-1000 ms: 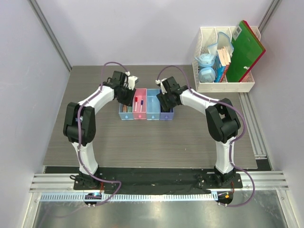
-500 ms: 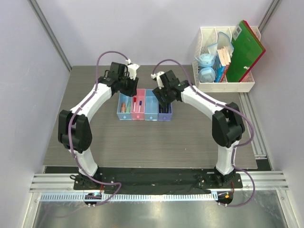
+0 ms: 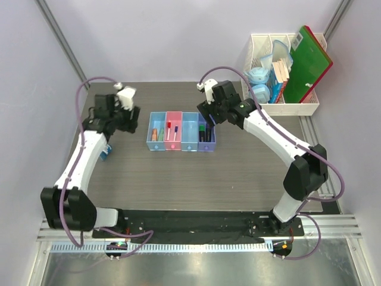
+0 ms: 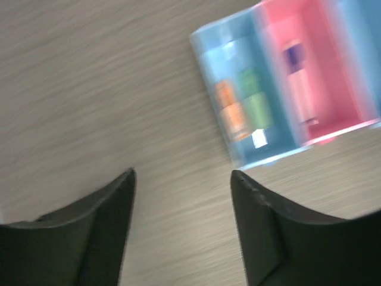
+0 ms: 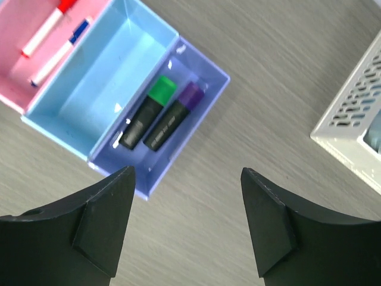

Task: Sort the stationery into containers
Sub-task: Pick up the stationery from the center of the board.

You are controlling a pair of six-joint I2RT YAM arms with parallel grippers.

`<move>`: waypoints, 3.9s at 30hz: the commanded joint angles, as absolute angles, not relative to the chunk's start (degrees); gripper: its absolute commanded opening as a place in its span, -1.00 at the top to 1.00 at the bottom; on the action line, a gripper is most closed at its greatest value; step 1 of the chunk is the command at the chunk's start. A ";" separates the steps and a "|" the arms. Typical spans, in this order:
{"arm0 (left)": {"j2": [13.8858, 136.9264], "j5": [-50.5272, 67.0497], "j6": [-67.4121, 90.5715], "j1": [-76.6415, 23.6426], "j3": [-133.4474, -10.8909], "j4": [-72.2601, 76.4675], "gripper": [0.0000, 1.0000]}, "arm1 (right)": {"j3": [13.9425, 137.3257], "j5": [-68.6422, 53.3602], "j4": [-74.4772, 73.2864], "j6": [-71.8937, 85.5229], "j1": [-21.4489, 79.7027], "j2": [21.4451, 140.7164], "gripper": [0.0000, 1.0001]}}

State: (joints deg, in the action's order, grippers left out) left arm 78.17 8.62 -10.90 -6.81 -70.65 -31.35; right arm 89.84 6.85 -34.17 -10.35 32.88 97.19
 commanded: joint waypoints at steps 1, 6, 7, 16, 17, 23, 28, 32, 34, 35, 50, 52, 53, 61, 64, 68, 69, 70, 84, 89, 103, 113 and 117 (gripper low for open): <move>69.10 7.72 -18.44 6.99 -59.19 -29.63 -0.46 | 86.67 7.47 -34.72 -13.62 31.47 90.53 -0.55; 59.62 14.67 -24.43 15.46 -47.14 -26.38 -0.72 | 83.24 6.51 -35.15 -16.87 30.24 86.58 -0.62; 58.46 16.42 -25.91 17.64 -45.72 -26.02 -0.85 | 82.19 6.24 -35.42 -17.22 30.06 85.53 -0.64; 52.46 31.80 -33.92 32.40 -35.33 -21.19 -1.00 | 78.40 6.77 -37.79 -19.60 29.27 82.88 -0.69; 53.25 35.82 -34.88 34.00 -35.33 -20.49 -0.99 | 78.31 6.77 -37.88 -19.43 29.18 82.71 -0.69; 64.48 49.55 -36.56 45.96 -36.65 -17.76 -1.00 | 78.84 6.42 -38.85 -18.55 29.09 82.53 -0.69; 74.52 57.12 -38.93 49.57 -40.95 -16.79 -0.90 | 79.98 7.12 -39.55 -18.19 28.57 83.49 -0.69; 80.32 60.64 -42.27 49.75 -42.98 -15.82 -0.89 | 80.24 6.86 -39.73 -18.02 27.78 83.67 -0.69; 82.43 61.69 -42.80 49.75 -43.59 -13.81 -0.89 | 80.16 6.68 -39.73 -17.84 27.51 83.85 -0.69; 83.05 62.05 -43.15 49.83 -43.77 -13.36 -0.89 | 79.98 6.77 -39.73 -17.84 27.25 83.85 -0.69; 97.55 63.73 -51.40 49.22 -51.50 -12.48 -0.79 | 79.98 3.69 -40.25 -16.61 23.47 83.67 -0.68; 97.82 63.11 -52.81 48.52 -51.07 -12.48 -0.79 | 80.59 3.08 -40.52 -16.35 22.94 84.02 -0.68; 98.00 62.93 -53.08 47.99 -50.98 -12.48 -0.79 | 80.77 2.90 -40.78 -16.17 22.68 84.11 -0.68; 98.17 62.23 -53.43 45.53 -51.24 -12.39 -0.78 | 81.48 1.58 -41.04 -15.73 21.62 85.34 -0.68; 99.31 62.14 -53.70 45.18 -52.20 -12.22 -0.78 | 81.12 1.32 -41.04 -15.64 21.45 85.17 -0.68; 101.33 62.31 -53.79 45.18 -53.96 -12.13 -0.76 | 80.68 1.06 -40.96 -15.56 21.27 84.90 -0.67; 101.69 62.40 -53.79 45.09 -54.31 -12.22 -0.75 | 80.60 1.05 -41.04 -15.56 21.18 84.82 -0.67; 102.30 62.32 -53.70 45.00 -54.84 -12.22 -0.75 | 80.60 1.14 -40.96 -15.56 21.09 84.73 -0.67; 103.63 61.88 -56.95 42.63 -53.96 -12.74 -0.21 | 80.33 0.79 -41.04 -15.03 20.13 84.37 -0.66; 102.13 63.02 -55.81 42.54 -54.49 -14.50 0.20 | 80.25 0.70 -40.87 -15.03 20.13 84.02 -0.67; 93.96 62.23 -59.24 40.17 -60.73 -29.87 0.42 | 79.02 -1.23 -40.43 -14.94 20.04 82.53 -0.67; 93.78 50.91 -62.93 34.28 -68.46 -40.43 0.43 | 77.52 -1.85 -39.73 -14.94 19.95 80.25 -0.66; 94.83 45.99 -64.24 30.68 -68.47 -41.92 0.43 | 77.08 -2.20 -39.55 -14.94 19.95 79.37 -0.67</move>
State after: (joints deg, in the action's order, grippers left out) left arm 95.92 50.81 -61.91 33.58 -66.65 -38.28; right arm 77.28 -1.21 -41.60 -15.68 20.14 82.26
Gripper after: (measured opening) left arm 0.681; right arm 0.834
